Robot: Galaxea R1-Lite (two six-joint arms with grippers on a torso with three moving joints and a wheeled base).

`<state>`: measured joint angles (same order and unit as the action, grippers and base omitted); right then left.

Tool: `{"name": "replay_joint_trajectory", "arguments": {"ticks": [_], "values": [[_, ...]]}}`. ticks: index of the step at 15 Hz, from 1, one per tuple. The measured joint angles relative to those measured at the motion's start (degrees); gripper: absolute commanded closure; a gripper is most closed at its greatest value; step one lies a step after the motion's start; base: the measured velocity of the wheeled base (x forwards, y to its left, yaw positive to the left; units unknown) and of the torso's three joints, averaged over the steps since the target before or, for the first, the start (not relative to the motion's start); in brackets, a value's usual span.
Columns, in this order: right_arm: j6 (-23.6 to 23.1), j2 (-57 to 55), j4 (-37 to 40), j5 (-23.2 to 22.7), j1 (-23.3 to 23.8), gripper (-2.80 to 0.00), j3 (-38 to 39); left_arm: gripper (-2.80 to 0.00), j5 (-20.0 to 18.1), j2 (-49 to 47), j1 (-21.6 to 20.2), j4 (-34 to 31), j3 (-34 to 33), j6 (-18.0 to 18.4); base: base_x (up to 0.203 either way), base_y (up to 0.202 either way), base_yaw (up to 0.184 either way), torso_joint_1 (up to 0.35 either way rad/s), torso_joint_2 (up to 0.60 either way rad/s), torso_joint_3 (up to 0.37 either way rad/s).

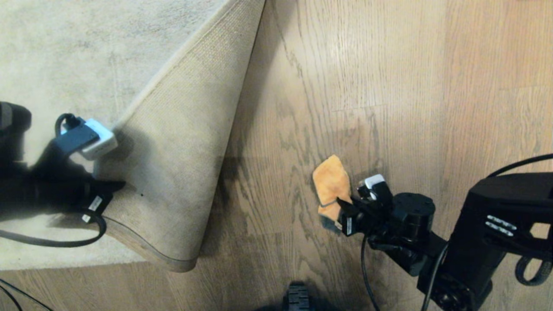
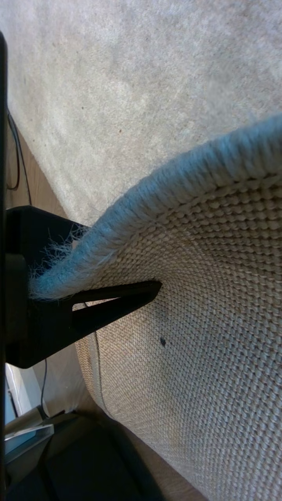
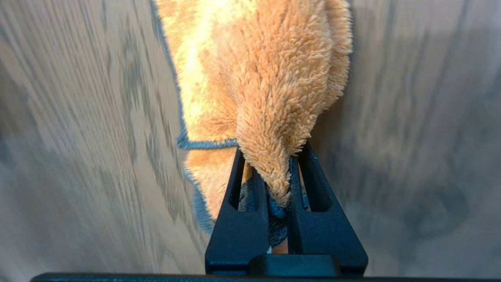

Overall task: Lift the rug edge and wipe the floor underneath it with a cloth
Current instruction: Wipe the floor under the carpet with a rag

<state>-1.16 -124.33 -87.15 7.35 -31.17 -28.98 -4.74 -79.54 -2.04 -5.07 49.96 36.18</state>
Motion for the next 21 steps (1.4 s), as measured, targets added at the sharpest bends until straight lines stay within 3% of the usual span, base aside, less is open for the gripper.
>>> {"name": "replay_joint_trajectory", "arguments": {"ticks": [4, 10, 16, 21], "values": [[0.4, 2.1, -0.1, -1.8, -3.8, 0.00, 0.2, 0.00, 0.1, 0.1, 0.1, 0.0, -0.2, 0.0, 0.000, 0.000, 0.000, 0.000, 0.00, 0.000], [1.1, 2.5, 0.0, -2.0, -18.4, 0.00, -3.1, 0.00, 0.1, 0.4, 0.4, 0.0, -0.4, 0.0, 0.000, 0.000, 0.000, 0.000, 0.00, 0.000], [2.8, -8.5, 0.0, 0.1, -27.1, 0.00, -15.1, 0.00, 0.9, 1.5, 1.9, 0.0, -2.3, 0.0, 0.000, 0.000, 0.000, 0.000, 0.00, 0.000], [4.2, -20.2, 0.0, 1.2, -30.1, 0.00, -25.8, 0.00, 1.6, 1.7, 2.0, 0.0, -2.5, 0.0, 0.000, 0.000, 0.000, 0.000, 0.00, 0.000]]}}
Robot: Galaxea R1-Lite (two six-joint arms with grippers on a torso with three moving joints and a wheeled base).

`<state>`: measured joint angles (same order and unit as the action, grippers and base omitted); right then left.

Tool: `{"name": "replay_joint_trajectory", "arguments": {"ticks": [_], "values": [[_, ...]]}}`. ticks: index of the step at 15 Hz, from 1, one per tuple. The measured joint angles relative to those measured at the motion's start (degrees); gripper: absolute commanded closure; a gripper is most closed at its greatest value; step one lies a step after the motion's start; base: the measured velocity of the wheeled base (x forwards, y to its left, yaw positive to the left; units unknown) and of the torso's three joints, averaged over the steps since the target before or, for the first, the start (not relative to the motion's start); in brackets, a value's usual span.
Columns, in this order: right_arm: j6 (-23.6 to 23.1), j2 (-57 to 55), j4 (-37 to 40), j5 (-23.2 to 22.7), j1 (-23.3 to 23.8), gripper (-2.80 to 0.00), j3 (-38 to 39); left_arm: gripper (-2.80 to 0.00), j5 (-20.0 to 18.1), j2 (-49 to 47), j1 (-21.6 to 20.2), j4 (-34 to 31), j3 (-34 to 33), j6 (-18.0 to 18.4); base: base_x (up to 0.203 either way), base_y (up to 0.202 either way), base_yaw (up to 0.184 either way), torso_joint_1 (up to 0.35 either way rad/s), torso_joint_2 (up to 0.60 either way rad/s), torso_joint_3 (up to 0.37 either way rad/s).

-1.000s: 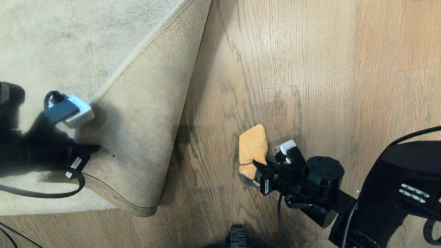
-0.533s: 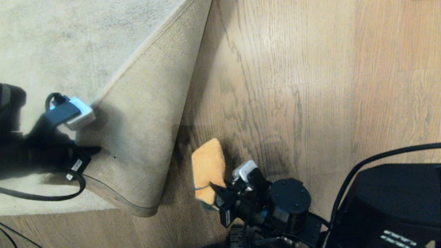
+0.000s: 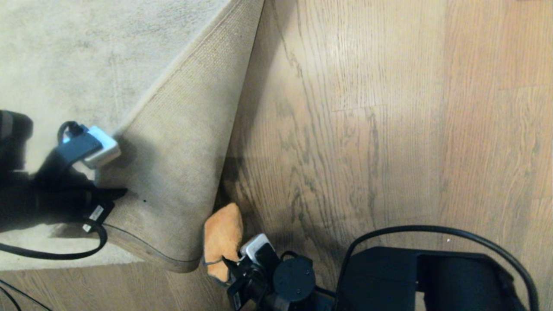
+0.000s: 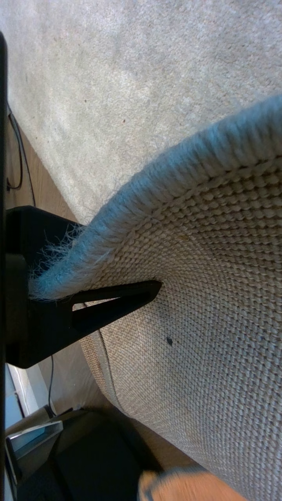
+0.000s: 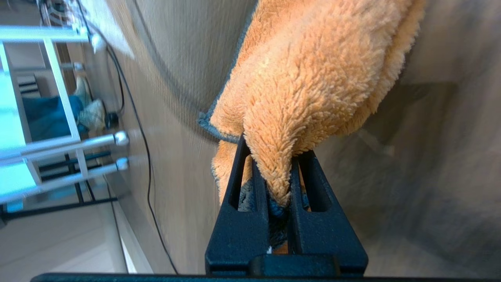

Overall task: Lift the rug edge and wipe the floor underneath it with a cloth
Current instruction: Wipe the floor under the carpet with a rag

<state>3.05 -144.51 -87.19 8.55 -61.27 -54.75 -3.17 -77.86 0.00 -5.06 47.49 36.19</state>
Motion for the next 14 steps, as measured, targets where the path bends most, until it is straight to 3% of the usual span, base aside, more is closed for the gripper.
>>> {"name": "replay_joint_trajectory", "arguments": {"ticks": [7, 14], "values": [[1.6, -7.7, 0.0, 3.8, 1.5, 0.00, -4.1, 0.00, 0.0, -0.1, -0.1, 0.0, 0.0, 0.0, 0.000, 0.000, 0.000, 0.000, 0.00, 0.000], [0.9, -4.6, 0.0, 4.2, 9.8, 0.00, 2.3, 0.00, 0.0, -0.5, 0.0, 0.1, 0.0, 0.0, 0.000, 0.000, 0.000, 0.000, 0.00, 0.000]]}}
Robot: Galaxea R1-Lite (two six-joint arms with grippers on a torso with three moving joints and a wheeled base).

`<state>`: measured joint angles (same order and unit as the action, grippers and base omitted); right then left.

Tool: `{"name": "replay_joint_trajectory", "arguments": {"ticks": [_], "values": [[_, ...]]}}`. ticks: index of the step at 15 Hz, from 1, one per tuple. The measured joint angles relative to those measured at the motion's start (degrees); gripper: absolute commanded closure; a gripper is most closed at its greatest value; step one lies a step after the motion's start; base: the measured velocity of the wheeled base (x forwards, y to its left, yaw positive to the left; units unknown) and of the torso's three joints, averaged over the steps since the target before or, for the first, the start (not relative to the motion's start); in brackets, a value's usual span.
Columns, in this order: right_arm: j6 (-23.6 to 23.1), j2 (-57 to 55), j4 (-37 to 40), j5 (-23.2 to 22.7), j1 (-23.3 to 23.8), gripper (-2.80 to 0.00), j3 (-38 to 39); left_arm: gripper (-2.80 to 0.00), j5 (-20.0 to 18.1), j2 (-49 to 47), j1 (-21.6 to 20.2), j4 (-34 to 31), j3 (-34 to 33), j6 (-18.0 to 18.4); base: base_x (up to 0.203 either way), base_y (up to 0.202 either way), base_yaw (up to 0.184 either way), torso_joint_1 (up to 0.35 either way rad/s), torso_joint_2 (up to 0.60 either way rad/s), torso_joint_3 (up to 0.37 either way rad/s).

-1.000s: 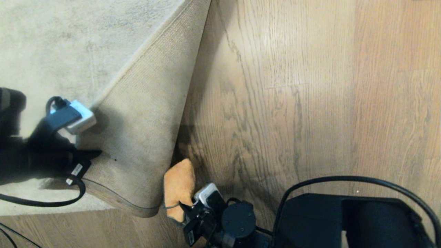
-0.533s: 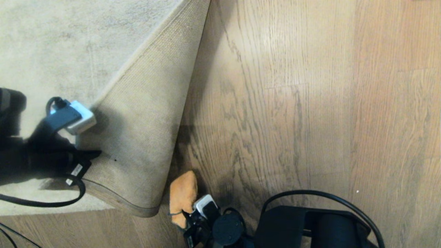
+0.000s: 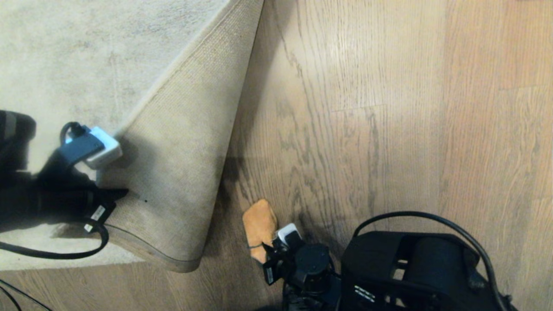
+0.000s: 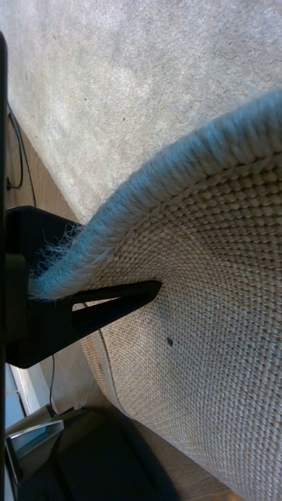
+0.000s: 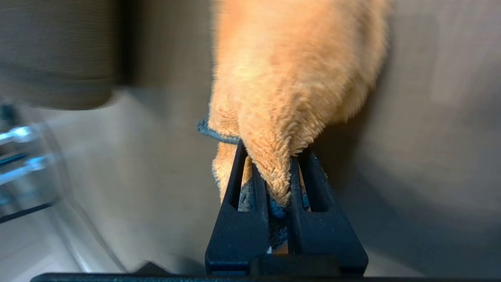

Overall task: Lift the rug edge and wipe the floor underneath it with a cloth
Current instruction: Wipe the floor under the carpet with a rag

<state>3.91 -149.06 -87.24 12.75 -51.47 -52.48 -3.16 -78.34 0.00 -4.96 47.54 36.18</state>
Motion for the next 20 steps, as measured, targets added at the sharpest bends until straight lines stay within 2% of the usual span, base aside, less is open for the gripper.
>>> {"name": "replay_joint_trajectory", "arguments": {"ticks": [6, 11, 13, 16, 18, 20], "values": [[-0.8, 10.8, 0.0, 0.0, 7.0, 0.00, 17.2, 0.00, -0.1, -0.1, 0.2, 0.0, -0.2, 0.0, 0.000, 0.000, 0.000, 0.000, 0.00, 0.000], [-0.8, 23.6, 0.0, -0.4, 16.5, 0.00, 29.4, 0.00, -0.1, -0.1, 0.3, 0.0, -0.3, -0.1, 0.000, 0.000, 0.000, 0.000, 0.00, 0.000], [-0.7, 28.1, 0.0, -0.7, 18.8, 0.00, 33.3, 0.00, -0.1, -0.1, 0.3, 0.0, -0.3, -0.1, 0.000, 0.000, 0.000, 0.000, 0.00, 0.000], [-0.7, 32.5, 0.0, -0.8, 19.1, 0.00, 35.9, 0.00, -0.1, -0.1, 0.3, 0.0, -0.3, -0.2, 0.000, 0.000, 0.000, 0.000, 0.00, 0.000], [-0.3, 33.5, 0.0, -1.0, 16.1, 0.00, 35.5, 0.00, -0.2, -0.1, 0.4, 0.0, -0.3, -0.2, 0.000, 0.000, 0.000, 0.000, 0.00, 0.000], [-0.1, 33.1, 0.1, -1.0, 11.2, 0.00, 32.3, 0.00, -0.2, -0.1, 0.4, 0.0, -0.2, -0.2, 0.000, 0.000, 0.000, 0.000, 0.00, 0.000]]}}
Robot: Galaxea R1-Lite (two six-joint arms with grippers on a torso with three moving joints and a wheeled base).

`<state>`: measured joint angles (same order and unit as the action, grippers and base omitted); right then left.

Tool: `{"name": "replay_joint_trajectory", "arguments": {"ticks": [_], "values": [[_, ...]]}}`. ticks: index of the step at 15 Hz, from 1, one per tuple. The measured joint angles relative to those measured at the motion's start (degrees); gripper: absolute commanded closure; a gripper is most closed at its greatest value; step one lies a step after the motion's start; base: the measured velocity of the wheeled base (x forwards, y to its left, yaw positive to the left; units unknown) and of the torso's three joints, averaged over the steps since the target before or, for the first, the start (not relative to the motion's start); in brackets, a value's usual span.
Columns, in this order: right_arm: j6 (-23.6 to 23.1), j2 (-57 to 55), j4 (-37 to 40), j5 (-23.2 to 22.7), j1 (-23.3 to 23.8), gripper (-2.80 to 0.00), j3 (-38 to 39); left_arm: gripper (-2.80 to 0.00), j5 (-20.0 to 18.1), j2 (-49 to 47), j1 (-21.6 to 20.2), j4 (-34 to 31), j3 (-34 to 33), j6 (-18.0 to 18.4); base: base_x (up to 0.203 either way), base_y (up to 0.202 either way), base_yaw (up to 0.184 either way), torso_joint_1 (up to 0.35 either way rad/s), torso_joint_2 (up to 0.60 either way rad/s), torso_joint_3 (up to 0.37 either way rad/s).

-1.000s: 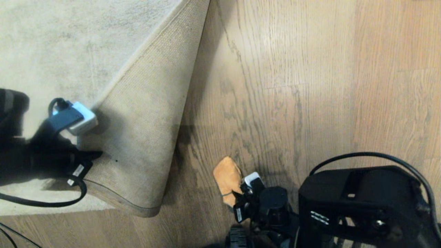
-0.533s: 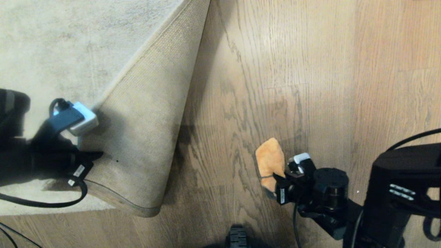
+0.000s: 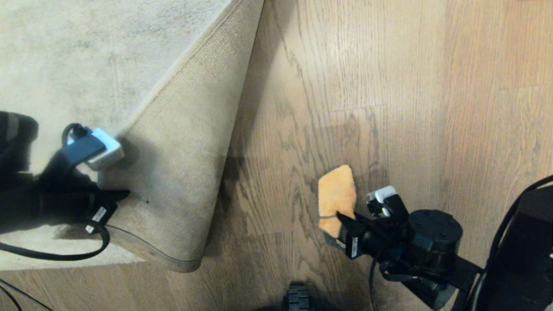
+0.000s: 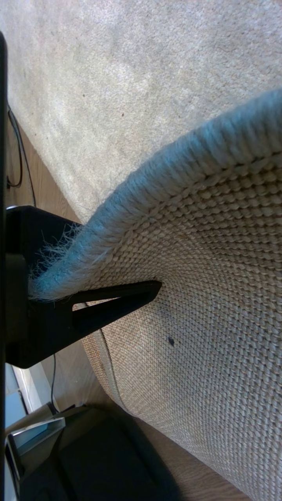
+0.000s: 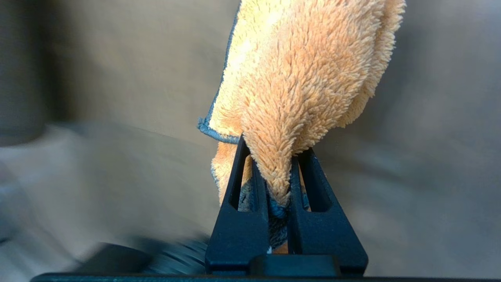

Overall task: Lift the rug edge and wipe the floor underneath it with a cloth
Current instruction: Wipe the floor under the carpet with a rag

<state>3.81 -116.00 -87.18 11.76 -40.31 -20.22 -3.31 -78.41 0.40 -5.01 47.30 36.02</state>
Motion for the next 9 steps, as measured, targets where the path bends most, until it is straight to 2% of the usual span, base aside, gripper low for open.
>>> {"name": "replay_joint_trajectory", "arguments": {"ticks": [5, 9], "values": [[0.5, -9.4, 0.0, 0.2, -12.5, 0.00, -13.8, 0.00, 0.0, 0.0, -0.1, 0.0, 0.0, 0.0, 0.000, 0.000, 0.000, 0.000, 0.00, 0.000], [1.1, -20.0, 0.0, 0.3, -17.5, 0.00, -23.9, 0.00, 0.0, -0.4, 0.0, 0.0, 0.0, 0.0, 0.000, 0.000, 0.000, 0.000, 0.00, 0.000]]}}
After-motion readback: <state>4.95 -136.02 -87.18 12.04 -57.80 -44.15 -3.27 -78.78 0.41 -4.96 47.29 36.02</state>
